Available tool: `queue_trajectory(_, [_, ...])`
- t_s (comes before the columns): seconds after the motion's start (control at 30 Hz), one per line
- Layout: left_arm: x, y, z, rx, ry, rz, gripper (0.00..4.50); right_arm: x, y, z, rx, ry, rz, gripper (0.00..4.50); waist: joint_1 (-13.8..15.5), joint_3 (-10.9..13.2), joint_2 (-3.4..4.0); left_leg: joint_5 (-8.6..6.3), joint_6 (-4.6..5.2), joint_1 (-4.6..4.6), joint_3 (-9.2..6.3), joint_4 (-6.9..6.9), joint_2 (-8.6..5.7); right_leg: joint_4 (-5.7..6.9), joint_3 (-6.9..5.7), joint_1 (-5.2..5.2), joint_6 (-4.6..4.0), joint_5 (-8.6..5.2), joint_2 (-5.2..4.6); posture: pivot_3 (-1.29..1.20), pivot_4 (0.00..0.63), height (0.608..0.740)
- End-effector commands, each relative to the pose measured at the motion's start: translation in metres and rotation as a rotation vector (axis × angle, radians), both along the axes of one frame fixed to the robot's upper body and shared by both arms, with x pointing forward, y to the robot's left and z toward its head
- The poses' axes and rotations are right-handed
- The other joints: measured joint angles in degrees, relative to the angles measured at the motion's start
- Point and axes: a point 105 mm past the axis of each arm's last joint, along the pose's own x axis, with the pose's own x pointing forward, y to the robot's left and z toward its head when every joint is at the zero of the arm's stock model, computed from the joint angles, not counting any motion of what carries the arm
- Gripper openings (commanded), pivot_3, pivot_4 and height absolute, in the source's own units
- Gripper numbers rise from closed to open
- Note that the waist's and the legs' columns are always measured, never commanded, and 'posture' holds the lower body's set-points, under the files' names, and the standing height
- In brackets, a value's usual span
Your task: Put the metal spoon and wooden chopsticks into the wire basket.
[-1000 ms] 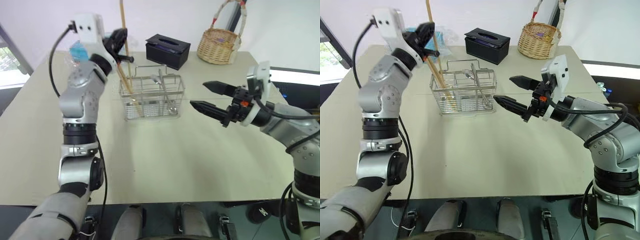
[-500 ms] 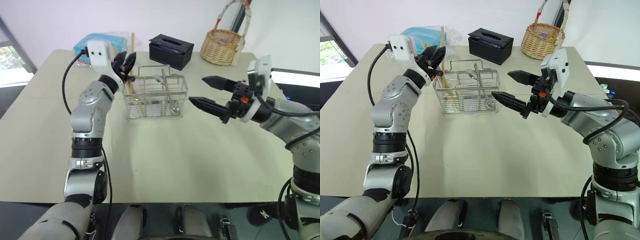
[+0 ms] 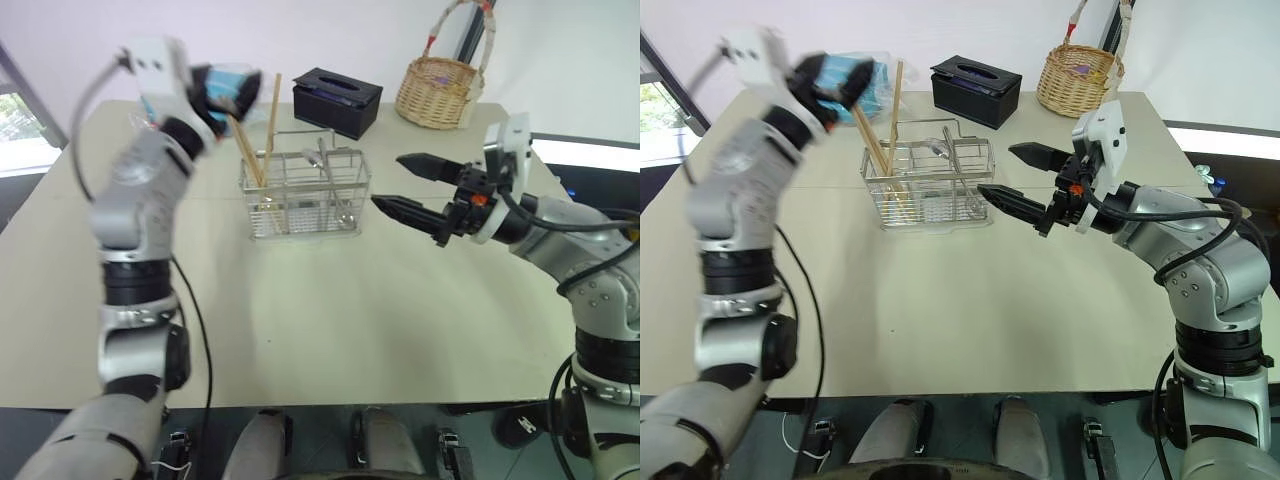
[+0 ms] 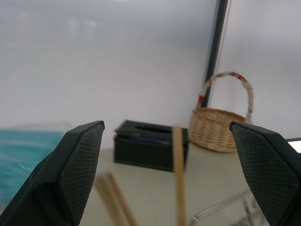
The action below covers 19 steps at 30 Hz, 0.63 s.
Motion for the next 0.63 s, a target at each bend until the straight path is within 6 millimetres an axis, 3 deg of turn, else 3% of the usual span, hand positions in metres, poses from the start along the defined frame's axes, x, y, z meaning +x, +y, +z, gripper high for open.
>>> queue_trajectory(0.03, [-0.031, 0.023, 0.043, 0.122, -0.107, -0.029, 4.48, -0.001, -0.001, 0.012, 0.002, -0.051, 0.014, 4.5, -0.3, 0.0, 0.07, 0.0, 0.0, 0.0, 0.0, -0.03, 0.01, -0.01, 0.01, -0.02, 0.0, 0.0, 0.03, 0.0, 0.15, 0.661])
queue_trajectory(0.13, [-0.056, 0.037, 0.04, 0.307, -0.069, -0.11, 4.48, 0.0, -0.004, 0.01, -0.015, -0.048, 0.014, 4.5, -0.8, 0.0, 0.1, 0.0, 0.0, 0.0, 0.0, -0.05, 0.01, 0.0, 0.02, -0.01, -0.01, -0.01, 0.02, 0.0, 0.15, 0.661])
queue_trajectory(0.3, [-0.093, 0.059, -0.002, 0.641, 0.108, -0.191, 4.48, -0.002, -0.018, 0.005, -0.062, -0.031, 0.004, 4.5, -0.9, 0.1, 0.2, -0.02, 0.02, 0.0, 0.06, -0.07, 0.09, -0.03, 0.11, -0.06, -0.04, -0.02, -0.08, 0.0, 0.15, 0.661])
queue_trajectory(0.43, [-0.108, 0.072, -0.017, 0.727, 0.184, -0.181, 4.48, -0.005, -0.035, -0.002, -0.122, -0.004, -0.028, 4.5, -0.4, 0.2, 0.21, -0.03, 0.02, -0.02, 0.0, -0.05, 0.12, -0.03, 0.07, -0.26, -0.24, -0.13, -0.11, 0.0, 0.15, 0.661])
queue_trajectory(0.63, [-0.117, 0.072, -0.031, 0.777, 0.221, -0.186, 4.48, -0.012, -0.049, -0.01, -0.156, 0.031, -0.057, 4.5, 0.2, 0.2, 0.29, -0.04, 0.04, -0.03, 0.09, -0.06, 0.13, -0.29, 0.07, -0.22, -0.3, -0.17, -0.24, 0.0, 0.15, 0.661])
